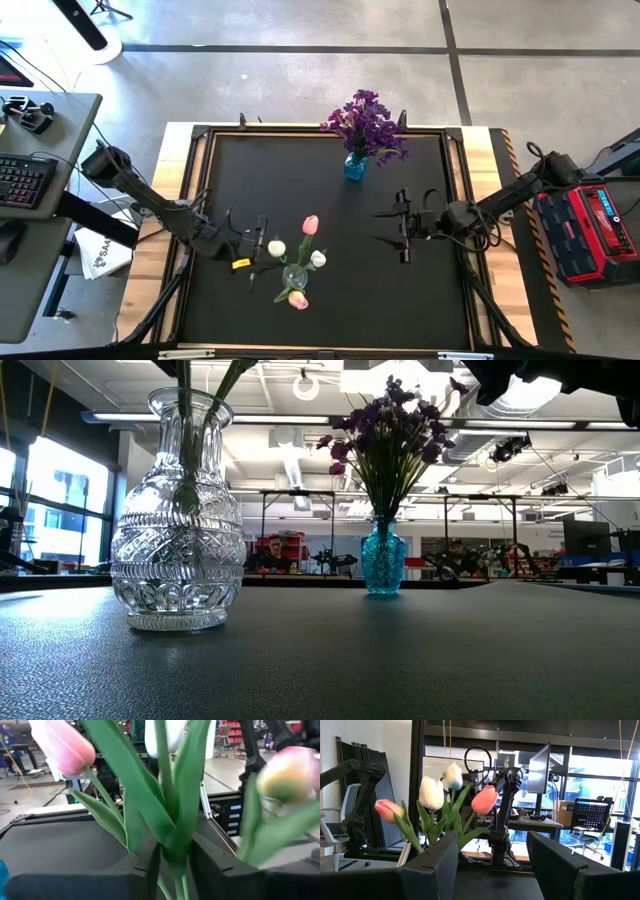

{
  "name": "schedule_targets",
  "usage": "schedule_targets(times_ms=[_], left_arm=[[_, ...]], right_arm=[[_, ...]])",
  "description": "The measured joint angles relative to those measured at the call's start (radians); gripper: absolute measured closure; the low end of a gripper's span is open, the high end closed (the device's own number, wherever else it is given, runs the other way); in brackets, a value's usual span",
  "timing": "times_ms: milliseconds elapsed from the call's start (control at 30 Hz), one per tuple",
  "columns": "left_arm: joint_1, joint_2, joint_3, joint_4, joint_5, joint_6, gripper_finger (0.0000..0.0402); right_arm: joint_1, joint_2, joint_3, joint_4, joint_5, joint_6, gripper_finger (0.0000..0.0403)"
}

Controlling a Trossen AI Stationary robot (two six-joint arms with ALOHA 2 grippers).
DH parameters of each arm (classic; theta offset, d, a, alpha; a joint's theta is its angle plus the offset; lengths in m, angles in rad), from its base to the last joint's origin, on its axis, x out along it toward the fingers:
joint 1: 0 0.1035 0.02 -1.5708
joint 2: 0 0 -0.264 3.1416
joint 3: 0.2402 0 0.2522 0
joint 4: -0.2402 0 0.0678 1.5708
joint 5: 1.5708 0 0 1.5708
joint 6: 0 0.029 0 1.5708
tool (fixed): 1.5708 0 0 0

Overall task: Sort flowers into vase by color
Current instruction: Put the white flower into the transparent vase, then move the transparent vase to the top left of the table

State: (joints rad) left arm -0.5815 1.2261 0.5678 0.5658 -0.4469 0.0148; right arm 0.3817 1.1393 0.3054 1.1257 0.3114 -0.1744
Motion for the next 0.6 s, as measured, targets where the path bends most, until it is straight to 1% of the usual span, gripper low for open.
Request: schedule_targets(times_ms=[133, 267, 433, 500, 600], left_arm=[[-0.020, -0.078, 0.000, -0.115, -0.032, -0.002, 0.0276], [-0.050, -0.176, 0.001, -0.305, -0.073, -0.039, 0.0249], [-0.095, -0.256, 0.001, -0.517, -0.088, -0.138, 0.0242], [-0.111, -0.255, 0.001, -0.563, -0.091, -0.163, 0.0244], [-0.123, -0.196, 0.001, -0.557, -0.093, -0.185, 0.0254]], right_arm=[[0.000, 0.000, 0.000, -0.010, 0.000, 0.010, 0.0194], [-0.002, 0.000, 0.000, -0.014, 0.000, 0.010, 0.0194], [-0.002, 0.000, 0.000, -0.013, 0.001, 0.017, 0.0194], [-0.002, 0.000, 0.000, -0.011, 0.003, 0.020, 0.0194], [-0.002, 0.000, 0.000, -0.010, 0.019, 0.021, 0.0194]])
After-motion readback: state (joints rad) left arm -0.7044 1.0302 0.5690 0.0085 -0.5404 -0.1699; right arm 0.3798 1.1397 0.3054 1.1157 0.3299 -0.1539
